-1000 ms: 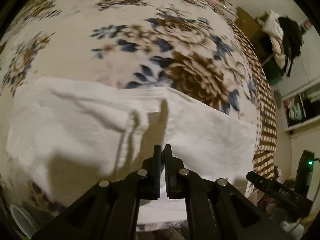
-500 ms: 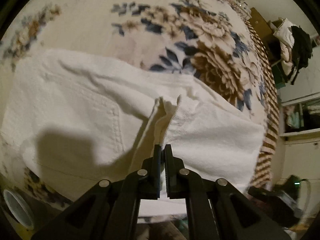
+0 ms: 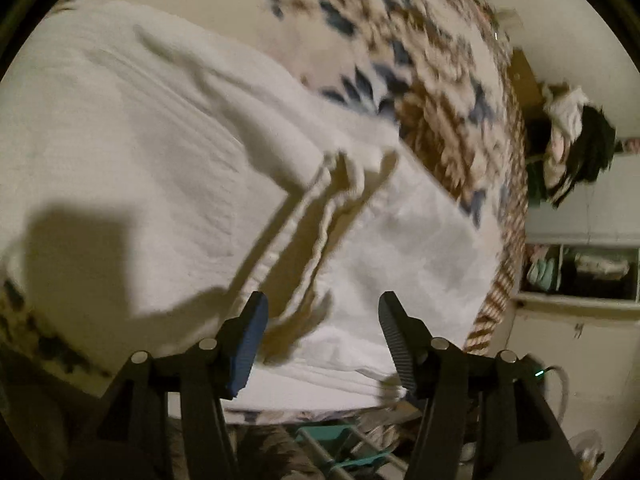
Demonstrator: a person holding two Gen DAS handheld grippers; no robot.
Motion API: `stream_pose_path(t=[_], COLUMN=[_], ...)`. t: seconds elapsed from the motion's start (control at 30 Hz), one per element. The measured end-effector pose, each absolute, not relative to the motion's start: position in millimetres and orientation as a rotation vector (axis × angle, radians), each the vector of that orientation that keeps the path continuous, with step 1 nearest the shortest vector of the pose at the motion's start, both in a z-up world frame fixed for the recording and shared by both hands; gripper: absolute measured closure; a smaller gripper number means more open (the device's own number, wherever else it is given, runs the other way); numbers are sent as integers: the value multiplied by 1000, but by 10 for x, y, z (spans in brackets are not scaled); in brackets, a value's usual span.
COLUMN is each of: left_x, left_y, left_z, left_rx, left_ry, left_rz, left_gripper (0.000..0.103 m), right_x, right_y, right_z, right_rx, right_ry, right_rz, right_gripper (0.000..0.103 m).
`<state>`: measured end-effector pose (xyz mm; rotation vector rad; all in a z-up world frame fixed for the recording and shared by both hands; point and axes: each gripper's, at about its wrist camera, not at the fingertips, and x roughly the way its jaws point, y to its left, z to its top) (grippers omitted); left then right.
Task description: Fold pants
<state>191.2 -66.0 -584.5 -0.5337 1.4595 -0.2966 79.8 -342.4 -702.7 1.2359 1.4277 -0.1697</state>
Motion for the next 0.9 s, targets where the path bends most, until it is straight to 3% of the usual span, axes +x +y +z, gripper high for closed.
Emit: stream_pose_path(t=[0.1,0.13,0.2,0.3,0.47,0.63,0.67,0.73,0.77,0.8,0.9], left_x=[1924,1918,1876,1756,1528,1552,1602,1697,1721,1732,1651], left_y=[-851,-897,-964,-894,-636,-511,-503,-478,-474,-458,-372], left_z=[-6057,-6088,-6069,-5841,-5603,-5885,-6003,-6157,-6168,-6148,-5965], left_rx=[-456,-431,-383,-400,-546,-583,-596,-606,-616,-624,-613], left_ry=[1512,1508,1488,1426,1473,1543,1560,1588,1595,1596,1558], left_rz=[-309,-314,-342,-338,-282,-211,-203,-175,-175,-176,-162], left_gripper=[50,62,99,99,99,98,97,95,94,94,87], right_x=[852,858,874,878,910,955,958,941,926,895,803], right_y=[-3430,-3430,-3423,-3409,-3400,-3371,-3358,-3363,-3375,-3394,-3431], right_z=[-7087,-7096,-7091,-7058,-6985,-6925,-6920,-6901,-6897,-6901,-6898], right_rx=[1238,1238,1227,1206,1129,1083,1080,1076,1075,1080,1090], right_ry=[1433,1434,1438,1446,1481,1504,1503,1483,1475,1463,1437], right_rz=[-176,-176,-172,-169,-166,-157,-160,-175,-189,-204,-242], right_gripper=[25,25,25,25,25,26,29,63,72,88,98])
